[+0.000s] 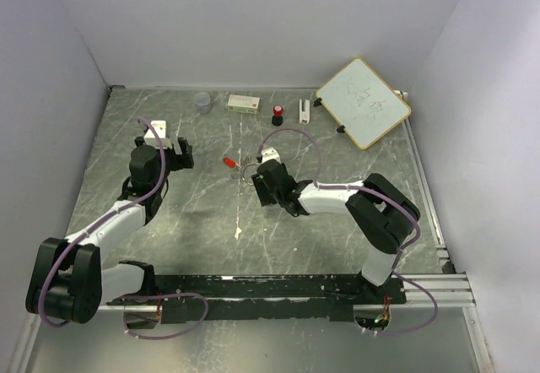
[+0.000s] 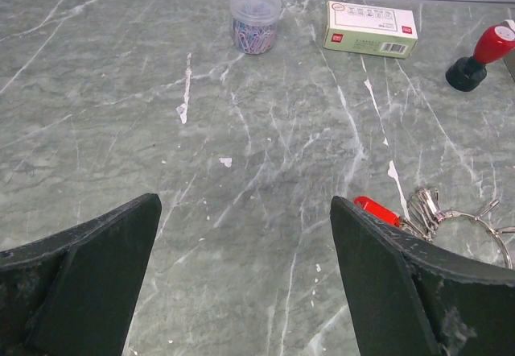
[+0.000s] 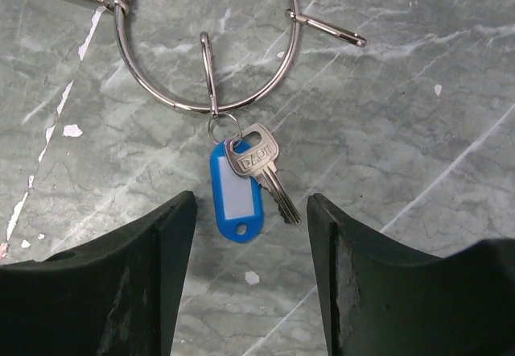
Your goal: Remove the keys from the keyring
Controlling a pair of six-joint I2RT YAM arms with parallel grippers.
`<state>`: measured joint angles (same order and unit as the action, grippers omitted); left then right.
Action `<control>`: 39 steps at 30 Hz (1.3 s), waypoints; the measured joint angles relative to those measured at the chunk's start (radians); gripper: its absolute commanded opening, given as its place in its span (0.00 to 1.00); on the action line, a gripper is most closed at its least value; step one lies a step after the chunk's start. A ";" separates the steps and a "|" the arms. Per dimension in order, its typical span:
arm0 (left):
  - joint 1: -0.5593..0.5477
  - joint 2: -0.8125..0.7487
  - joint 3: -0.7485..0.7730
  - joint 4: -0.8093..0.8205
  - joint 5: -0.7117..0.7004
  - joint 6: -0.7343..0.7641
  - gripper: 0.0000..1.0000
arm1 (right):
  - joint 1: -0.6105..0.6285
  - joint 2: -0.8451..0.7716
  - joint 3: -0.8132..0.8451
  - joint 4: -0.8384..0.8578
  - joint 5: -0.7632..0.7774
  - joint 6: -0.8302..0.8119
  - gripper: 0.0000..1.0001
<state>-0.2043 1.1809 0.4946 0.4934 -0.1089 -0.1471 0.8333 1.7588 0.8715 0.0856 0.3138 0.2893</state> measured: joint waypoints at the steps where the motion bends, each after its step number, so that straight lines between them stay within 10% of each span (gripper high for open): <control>1: 0.000 -0.001 -0.001 0.002 0.000 -0.001 0.98 | 0.000 0.001 0.002 0.000 0.000 0.000 0.58; 15: 0.000 -0.007 -0.016 0.011 -0.021 -0.011 0.98 | 0.000 0.026 0.018 0.021 0.021 0.002 0.51; 33: 0.000 -0.009 -0.020 0.011 -0.050 -0.019 0.99 | 0.005 0.026 0.011 0.019 0.030 0.043 0.13; 39: 0.000 -0.010 -0.023 0.012 -0.056 -0.022 0.60 | 0.006 0.026 0.012 0.018 0.035 0.051 0.00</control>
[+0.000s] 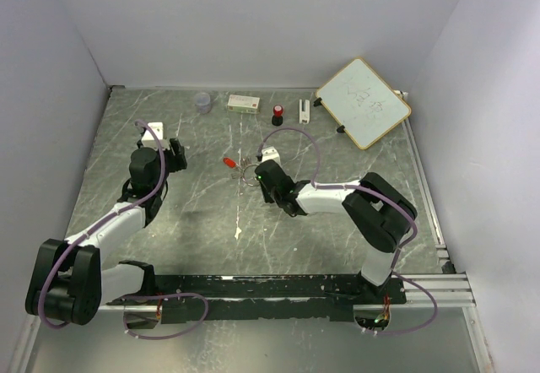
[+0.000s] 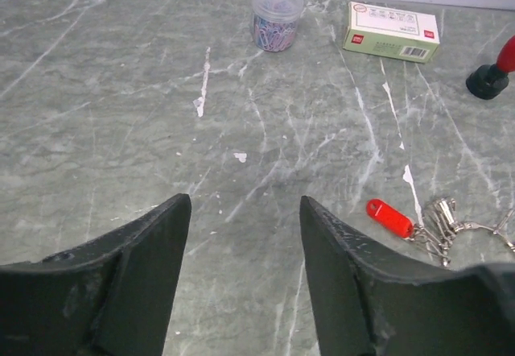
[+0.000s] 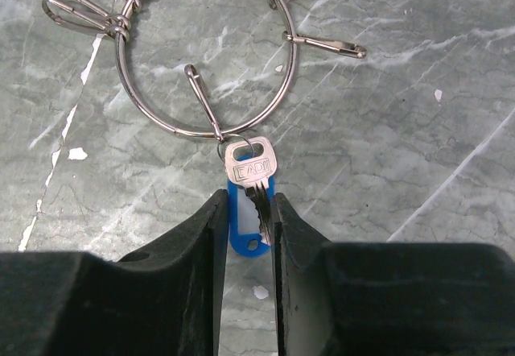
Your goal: Remove the keys from the keyring
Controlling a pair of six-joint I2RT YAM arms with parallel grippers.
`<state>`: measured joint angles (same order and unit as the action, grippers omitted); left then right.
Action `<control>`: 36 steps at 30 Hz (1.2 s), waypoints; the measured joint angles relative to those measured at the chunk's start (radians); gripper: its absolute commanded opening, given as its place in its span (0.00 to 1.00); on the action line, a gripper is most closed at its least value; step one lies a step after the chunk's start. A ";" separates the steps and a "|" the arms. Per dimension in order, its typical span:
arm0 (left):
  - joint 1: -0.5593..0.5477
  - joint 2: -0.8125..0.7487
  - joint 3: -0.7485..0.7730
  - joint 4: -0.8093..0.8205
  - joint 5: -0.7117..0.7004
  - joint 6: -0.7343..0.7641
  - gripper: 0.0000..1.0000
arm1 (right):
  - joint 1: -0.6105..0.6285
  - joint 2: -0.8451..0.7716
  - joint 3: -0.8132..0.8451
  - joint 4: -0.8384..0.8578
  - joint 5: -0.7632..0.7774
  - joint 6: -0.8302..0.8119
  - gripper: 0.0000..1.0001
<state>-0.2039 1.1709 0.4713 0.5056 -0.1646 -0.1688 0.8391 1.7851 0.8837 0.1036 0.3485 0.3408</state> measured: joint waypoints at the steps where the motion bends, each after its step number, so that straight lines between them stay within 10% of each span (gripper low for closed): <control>1: 0.000 0.000 0.000 0.000 0.000 0.000 0.56 | 0.000 0.000 0.001 -0.001 0.000 0.001 0.00; 19: 0.000 0.001 -0.006 0.011 -0.007 -0.004 0.28 | 0.010 -0.152 -0.049 -0.094 0.048 -0.008 0.00; 36: 0.000 0.011 -0.006 0.014 0.015 0.005 0.24 | 0.018 -0.202 -0.039 -0.138 0.060 -0.050 0.00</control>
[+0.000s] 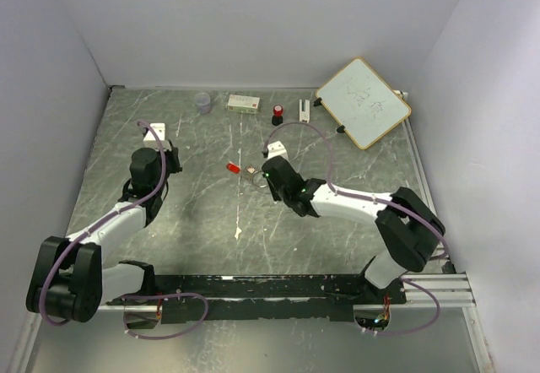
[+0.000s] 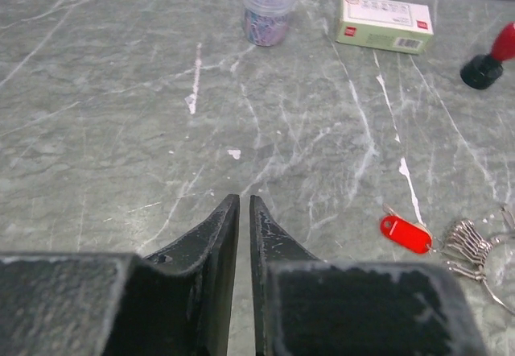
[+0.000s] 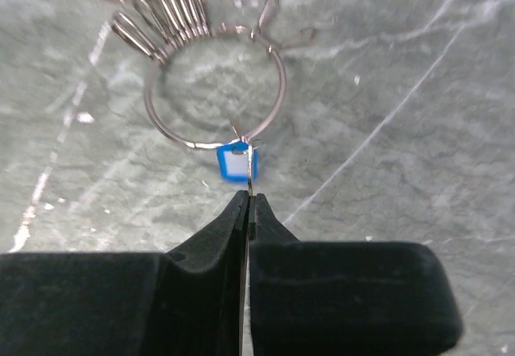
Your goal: Remove the keys from the keyring
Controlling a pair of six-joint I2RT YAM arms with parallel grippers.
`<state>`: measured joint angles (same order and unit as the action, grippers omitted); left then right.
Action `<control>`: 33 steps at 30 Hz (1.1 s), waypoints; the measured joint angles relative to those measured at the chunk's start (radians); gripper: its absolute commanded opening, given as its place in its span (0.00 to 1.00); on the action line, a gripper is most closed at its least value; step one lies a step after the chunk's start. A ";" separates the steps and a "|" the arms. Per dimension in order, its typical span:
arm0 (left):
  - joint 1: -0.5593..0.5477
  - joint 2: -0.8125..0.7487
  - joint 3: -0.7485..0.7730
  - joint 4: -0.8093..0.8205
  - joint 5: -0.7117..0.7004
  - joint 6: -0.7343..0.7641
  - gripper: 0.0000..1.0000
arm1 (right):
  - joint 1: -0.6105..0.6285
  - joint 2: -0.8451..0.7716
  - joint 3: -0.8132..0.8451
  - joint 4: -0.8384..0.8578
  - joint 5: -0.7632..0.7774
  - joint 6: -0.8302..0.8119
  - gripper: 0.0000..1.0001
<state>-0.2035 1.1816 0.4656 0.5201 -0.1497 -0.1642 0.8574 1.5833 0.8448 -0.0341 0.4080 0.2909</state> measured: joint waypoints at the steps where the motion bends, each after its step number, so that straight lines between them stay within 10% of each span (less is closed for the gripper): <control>1: 0.000 0.003 0.000 0.000 0.018 0.005 0.25 | 0.000 -0.011 0.021 -0.028 0.001 -0.009 0.00; 9: 0.001 0.040 0.041 0.002 0.279 0.050 0.42 | 0.019 -0.100 0.291 -0.214 -0.022 -0.074 0.00; 24: -0.031 0.094 0.097 0.080 0.767 0.060 0.50 | 0.106 -0.200 0.316 -0.245 0.006 -0.108 0.01; 27: -0.036 0.099 0.097 0.076 0.771 0.060 0.53 | 0.113 -0.198 0.309 -0.244 0.024 -0.089 0.40; 33: -0.036 0.074 0.096 0.066 0.652 0.042 0.54 | 0.113 -0.200 0.169 -0.219 0.057 -0.026 0.54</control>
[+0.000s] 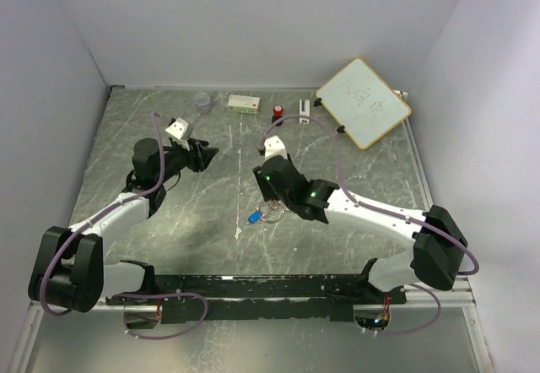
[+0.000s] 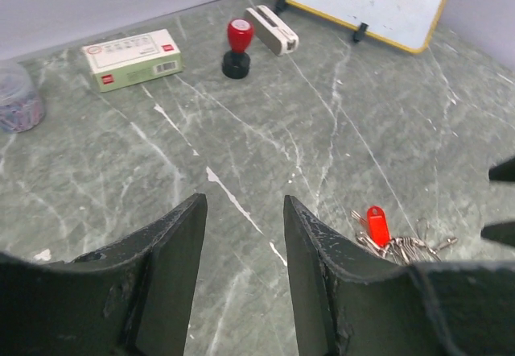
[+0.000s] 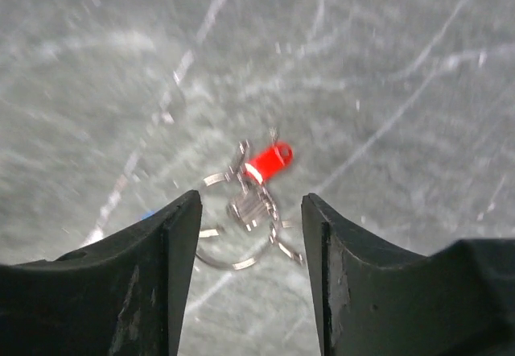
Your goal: Remove the keys from the keyring
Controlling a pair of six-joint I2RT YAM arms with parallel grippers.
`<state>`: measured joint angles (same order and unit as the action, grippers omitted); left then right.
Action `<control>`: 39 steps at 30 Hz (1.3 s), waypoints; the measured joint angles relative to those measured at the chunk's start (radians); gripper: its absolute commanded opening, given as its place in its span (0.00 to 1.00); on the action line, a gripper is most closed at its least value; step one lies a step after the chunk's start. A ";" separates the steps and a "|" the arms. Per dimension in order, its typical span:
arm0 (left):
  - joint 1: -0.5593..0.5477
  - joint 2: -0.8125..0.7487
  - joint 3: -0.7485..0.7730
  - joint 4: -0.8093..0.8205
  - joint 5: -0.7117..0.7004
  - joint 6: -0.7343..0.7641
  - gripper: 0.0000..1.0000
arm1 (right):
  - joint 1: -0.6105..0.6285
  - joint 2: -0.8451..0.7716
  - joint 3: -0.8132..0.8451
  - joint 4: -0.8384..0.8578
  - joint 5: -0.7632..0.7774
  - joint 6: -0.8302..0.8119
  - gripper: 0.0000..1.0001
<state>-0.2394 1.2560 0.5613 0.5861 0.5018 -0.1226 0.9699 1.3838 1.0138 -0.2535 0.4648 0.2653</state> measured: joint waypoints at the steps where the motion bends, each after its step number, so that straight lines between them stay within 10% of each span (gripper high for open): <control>1: 0.000 -0.008 -0.002 0.000 -0.022 -0.003 0.54 | 0.000 0.000 -0.040 0.002 0.002 0.013 0.54; 14: 0.000 -0.020 -0.027 0.000 -0.106 -0.023 0.53 | -0.154 0.047 -0.230 0.193 -0.072 0.154 0.39; 39: 0.000 0.010 -0.027 -0.011 -0.154 0.010 0.52 | -0.312 0.241 -0.297 0.491 -0.356 0.275 0.43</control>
<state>-0.2394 1.2663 0.5346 0.5747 0.3477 -0.1127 0.6579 1.6245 0.7166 0.2375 0.1093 0.5400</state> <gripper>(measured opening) 0.527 0.433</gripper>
